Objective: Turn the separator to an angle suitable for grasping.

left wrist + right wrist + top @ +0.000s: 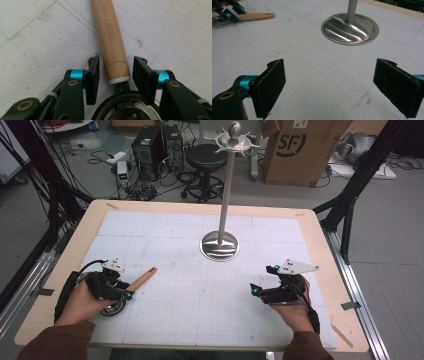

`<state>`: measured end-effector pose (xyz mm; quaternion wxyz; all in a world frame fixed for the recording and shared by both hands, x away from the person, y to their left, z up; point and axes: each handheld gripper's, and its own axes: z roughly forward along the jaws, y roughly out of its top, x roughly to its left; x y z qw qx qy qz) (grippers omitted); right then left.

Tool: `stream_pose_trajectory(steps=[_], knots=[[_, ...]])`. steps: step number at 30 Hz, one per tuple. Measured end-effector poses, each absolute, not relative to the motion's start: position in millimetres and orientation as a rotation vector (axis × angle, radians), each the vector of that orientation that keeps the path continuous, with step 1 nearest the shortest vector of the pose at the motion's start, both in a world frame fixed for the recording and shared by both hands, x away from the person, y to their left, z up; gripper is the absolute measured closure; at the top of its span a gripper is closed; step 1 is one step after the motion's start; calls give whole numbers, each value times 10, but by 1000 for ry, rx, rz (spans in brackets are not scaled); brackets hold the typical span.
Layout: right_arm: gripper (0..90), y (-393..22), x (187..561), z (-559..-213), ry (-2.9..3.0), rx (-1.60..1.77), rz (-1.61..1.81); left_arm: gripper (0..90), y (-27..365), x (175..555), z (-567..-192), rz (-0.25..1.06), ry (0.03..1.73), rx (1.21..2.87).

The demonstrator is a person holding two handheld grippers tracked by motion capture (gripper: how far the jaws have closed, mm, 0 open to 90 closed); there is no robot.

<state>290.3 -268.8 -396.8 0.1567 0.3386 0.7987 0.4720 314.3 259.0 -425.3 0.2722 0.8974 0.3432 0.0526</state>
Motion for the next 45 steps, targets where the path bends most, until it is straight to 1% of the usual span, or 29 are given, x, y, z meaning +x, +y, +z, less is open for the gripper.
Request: stream_pose_trajectory(steps=[12,25,32,36,45], knots=[[96,-2679,2912,-3986,2293,964,1336,592,2476,3141,-4234,190,952,2485],[96,-2668,2911,-3997,2303,967,1327,686,2440,3157,-4216,211,981,2509],[96,-2673,2909,-4002,2305,972,1323,690,2427,3150,-4213,228,955,2522],[96,-2689,2911,-4005,2298,968,1332,690,2443,3146,-4214,231,932,2512],[97,-2700,2903,-4004,2289,968,1332,691,2466,3153,-4182,244,882,2434]])
